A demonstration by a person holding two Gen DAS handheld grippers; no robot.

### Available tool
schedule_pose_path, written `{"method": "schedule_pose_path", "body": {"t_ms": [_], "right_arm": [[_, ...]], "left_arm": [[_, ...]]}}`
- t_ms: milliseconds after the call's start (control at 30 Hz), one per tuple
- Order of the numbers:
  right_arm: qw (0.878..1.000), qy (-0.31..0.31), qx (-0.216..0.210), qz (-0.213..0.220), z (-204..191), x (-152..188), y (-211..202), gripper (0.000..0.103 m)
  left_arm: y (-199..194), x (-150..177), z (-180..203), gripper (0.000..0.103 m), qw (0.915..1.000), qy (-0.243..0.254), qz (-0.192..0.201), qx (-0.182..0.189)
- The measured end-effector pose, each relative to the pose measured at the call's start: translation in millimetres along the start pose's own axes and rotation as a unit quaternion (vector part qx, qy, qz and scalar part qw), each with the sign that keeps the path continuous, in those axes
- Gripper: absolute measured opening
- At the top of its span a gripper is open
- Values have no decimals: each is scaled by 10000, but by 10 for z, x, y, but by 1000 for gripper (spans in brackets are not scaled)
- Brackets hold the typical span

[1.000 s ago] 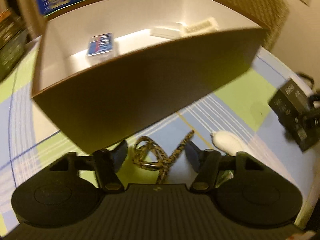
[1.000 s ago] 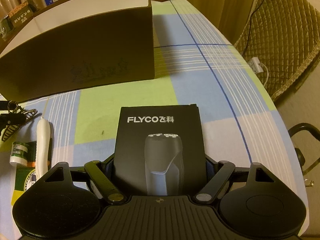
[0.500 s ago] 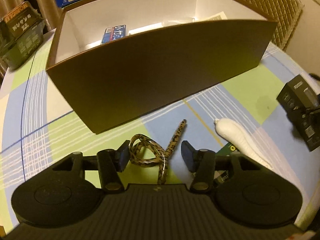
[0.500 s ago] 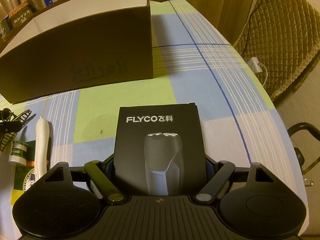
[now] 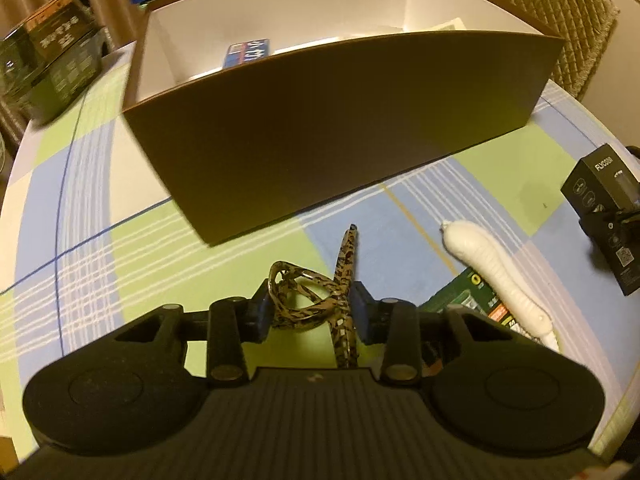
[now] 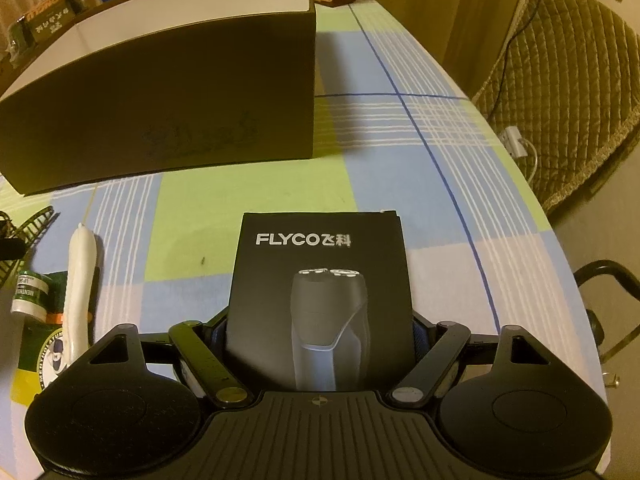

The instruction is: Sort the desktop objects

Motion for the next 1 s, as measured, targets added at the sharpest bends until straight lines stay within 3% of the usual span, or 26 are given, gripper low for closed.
{"method": "schedule_pose_path", "body": {"t_ms": [267,567,1000], "right_arm": [[9993,-338,-161,84,-70,15,-92,76],[9971,-460,-513,313,-258,-162,-427,76],[9843,-871,-1243,898,-768,-827,-717,76]], "left_arm": [[-227,-25,-112,34,9993,-356,79,23],[-662,-148,-214,34,9967,-656,468,93],[-973,-723,-387,34,9894,-1005,1042,89]]}}
Point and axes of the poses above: each gripper's, at about its wrist camera, not at the fingertips, and y roughly the way its jaws point, z to its right, x to its underside, the point moved 6 cm from there along y, roughly the way its jaws point, and after that the axes turned 13 degrees about -x, right-handed, at the moved point
